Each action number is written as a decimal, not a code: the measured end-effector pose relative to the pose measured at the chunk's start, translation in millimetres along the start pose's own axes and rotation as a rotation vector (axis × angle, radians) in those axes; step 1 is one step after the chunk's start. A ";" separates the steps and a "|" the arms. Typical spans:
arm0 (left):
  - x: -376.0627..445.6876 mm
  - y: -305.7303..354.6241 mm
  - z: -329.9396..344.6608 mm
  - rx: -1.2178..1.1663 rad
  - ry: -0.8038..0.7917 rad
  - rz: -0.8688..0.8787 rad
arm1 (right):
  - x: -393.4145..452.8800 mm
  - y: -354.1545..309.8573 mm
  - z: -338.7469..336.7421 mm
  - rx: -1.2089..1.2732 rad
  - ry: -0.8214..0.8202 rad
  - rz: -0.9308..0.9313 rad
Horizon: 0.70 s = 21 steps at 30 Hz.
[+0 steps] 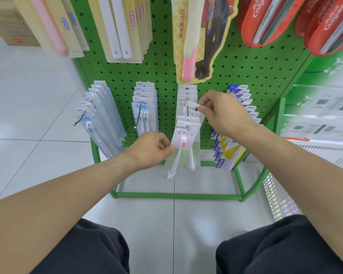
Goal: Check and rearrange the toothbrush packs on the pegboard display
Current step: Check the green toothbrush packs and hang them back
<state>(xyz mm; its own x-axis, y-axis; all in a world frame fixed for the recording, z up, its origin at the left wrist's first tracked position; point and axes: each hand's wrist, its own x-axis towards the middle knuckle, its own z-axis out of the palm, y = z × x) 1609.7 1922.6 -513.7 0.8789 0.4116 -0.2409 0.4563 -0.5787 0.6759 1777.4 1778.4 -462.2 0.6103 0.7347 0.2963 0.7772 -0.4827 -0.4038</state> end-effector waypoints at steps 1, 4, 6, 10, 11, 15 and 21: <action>0.3 1.1 -0.3 0.055 -0.044 -0.020 | -2.7 1.3 -2.9 0.001 0.006 -0.011; -3.9 8.6 -0.6 0.278 -0.202 -0.092 | -10.2 0.7 -11.3 -0.005 0.009 -0.047; -6.0 10.2 0.3 0.287 -0.263 -0.108 | -14.4 -0.7 -17.8 -0.016 0.006 -0.053; -8.8 12.9 3.8 0.114 -0.227 -0.030 | -21.8 -1.3 -30.2 -0.071 -0.051 -0.043; -10.0 15.6 4.2 0.083 -0.198 -0.001 | -23.1 -1.3 -33.3 -0.085 -0.063 -0.041; -17.3 28.9 7.4 -0.059 -0.126 0.101 | -31.0 -3.2 -44.8 -0.097 -0.115 -0.017; -24.3 36.9 9.0 -0.146 -0.243 0.120 | -46.6 -10.7 -57.5 0.112 -0.269 -0.008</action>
<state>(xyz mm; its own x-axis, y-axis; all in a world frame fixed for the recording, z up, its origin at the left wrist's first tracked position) 1606.5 1885.0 -489.2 0.9409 0.1555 -0.3008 0.3376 -0.4982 0.7986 1749.5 1721.9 -421.8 0.5295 0.8458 0.0655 0.7512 -0.4315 -0.4995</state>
